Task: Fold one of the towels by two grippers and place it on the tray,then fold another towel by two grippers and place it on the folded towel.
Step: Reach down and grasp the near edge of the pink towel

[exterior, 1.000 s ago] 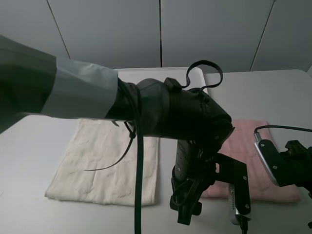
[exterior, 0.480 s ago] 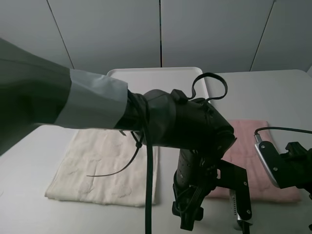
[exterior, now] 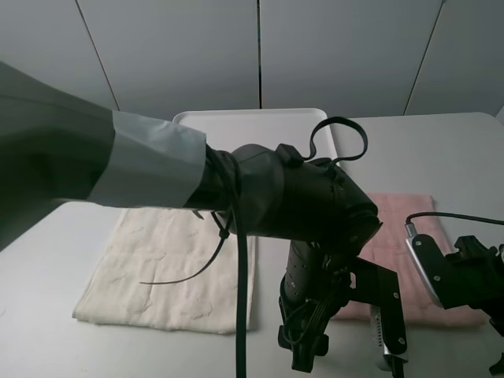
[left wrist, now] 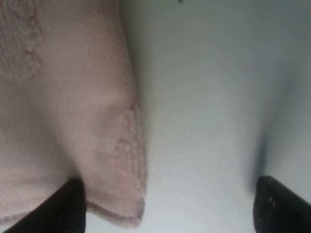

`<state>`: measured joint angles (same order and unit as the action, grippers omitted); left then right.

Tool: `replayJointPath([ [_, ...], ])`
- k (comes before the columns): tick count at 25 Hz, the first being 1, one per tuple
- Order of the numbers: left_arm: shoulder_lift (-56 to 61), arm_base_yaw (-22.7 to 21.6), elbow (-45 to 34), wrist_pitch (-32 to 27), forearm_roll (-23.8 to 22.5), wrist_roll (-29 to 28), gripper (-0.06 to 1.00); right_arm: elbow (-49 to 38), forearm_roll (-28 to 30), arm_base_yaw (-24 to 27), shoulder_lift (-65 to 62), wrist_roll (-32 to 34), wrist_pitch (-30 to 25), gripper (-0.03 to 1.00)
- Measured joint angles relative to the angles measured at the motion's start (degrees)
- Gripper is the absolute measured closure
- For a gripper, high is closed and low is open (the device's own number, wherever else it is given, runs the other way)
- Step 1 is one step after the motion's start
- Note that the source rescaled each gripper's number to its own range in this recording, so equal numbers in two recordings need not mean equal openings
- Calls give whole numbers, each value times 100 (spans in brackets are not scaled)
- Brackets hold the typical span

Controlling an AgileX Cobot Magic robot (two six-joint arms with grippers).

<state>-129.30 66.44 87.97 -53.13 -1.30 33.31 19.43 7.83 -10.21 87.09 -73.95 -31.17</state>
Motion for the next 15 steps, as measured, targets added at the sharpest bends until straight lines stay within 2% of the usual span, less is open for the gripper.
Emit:
replayJointPath([
  [12,0,0,0,-12,0,0,2,21,11,0,388,85,161,-2],
  [15,0,0,0,-33,0,-4,2,-57,36,0,413,110,554,17],
])
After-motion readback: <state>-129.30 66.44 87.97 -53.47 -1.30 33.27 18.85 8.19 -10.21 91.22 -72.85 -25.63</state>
